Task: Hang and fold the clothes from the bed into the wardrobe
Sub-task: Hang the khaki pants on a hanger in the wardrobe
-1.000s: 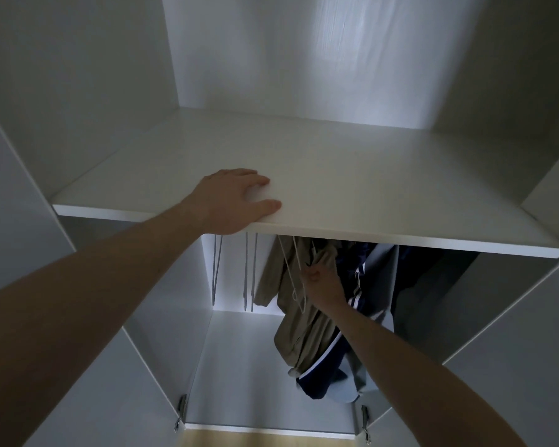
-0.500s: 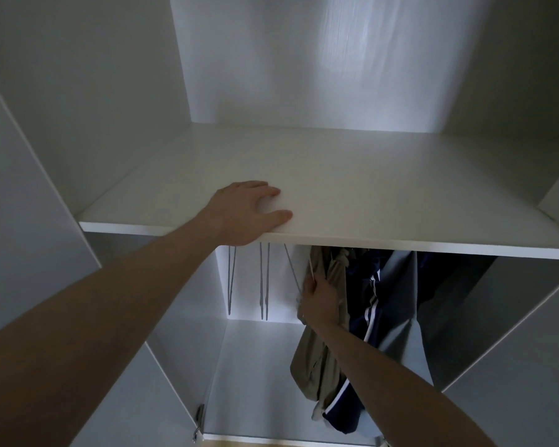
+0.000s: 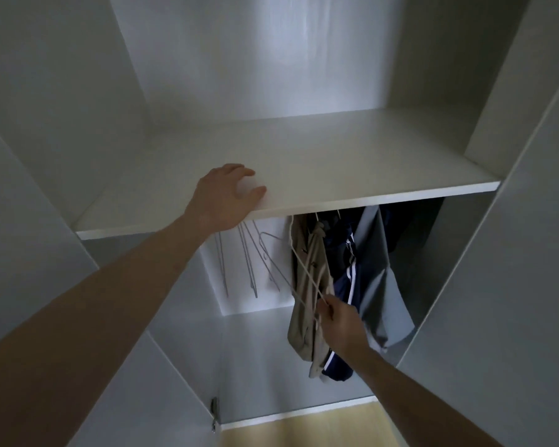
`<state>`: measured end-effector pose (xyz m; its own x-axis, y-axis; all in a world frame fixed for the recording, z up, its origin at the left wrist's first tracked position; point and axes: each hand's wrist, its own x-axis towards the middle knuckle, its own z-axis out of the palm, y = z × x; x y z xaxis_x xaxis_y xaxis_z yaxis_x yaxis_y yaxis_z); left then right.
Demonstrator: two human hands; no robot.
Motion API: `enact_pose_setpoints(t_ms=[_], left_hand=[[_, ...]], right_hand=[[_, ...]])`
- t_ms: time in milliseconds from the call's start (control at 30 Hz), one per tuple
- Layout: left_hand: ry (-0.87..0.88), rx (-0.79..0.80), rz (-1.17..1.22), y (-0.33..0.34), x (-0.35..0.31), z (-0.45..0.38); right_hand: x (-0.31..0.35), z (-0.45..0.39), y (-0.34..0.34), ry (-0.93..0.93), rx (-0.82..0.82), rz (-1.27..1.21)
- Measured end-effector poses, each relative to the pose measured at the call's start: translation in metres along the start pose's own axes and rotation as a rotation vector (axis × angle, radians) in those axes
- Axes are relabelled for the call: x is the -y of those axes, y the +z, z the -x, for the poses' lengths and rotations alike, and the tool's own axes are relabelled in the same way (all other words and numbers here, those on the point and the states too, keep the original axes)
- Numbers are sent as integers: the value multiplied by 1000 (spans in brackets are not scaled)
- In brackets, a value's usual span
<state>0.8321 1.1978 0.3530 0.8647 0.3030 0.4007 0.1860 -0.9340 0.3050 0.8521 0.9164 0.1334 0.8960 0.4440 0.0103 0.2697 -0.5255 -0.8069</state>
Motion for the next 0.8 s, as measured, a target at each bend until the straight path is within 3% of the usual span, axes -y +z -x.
enact_pose_setpoints(t_ms=[167,267,367,500,633,800], left_hand=[[293,-294,128,-2,-16,35],[407,-353,345,21,-39,80],[477,-206,460,52,-60,140],[414,85,543,93,-77,208],[446,357,523,126,-101,261],[565,565,497,148,-151,316]], right_hand=[[-6,79,-29,-4,-57,113],[-8,131,-42,62,-128,168],[-8,190,-53,114,-195,127],[-11,282,-70,243,-287,122],[-17,383,-89,353,-342,137],[-18,514,-106,447,-446,102]])
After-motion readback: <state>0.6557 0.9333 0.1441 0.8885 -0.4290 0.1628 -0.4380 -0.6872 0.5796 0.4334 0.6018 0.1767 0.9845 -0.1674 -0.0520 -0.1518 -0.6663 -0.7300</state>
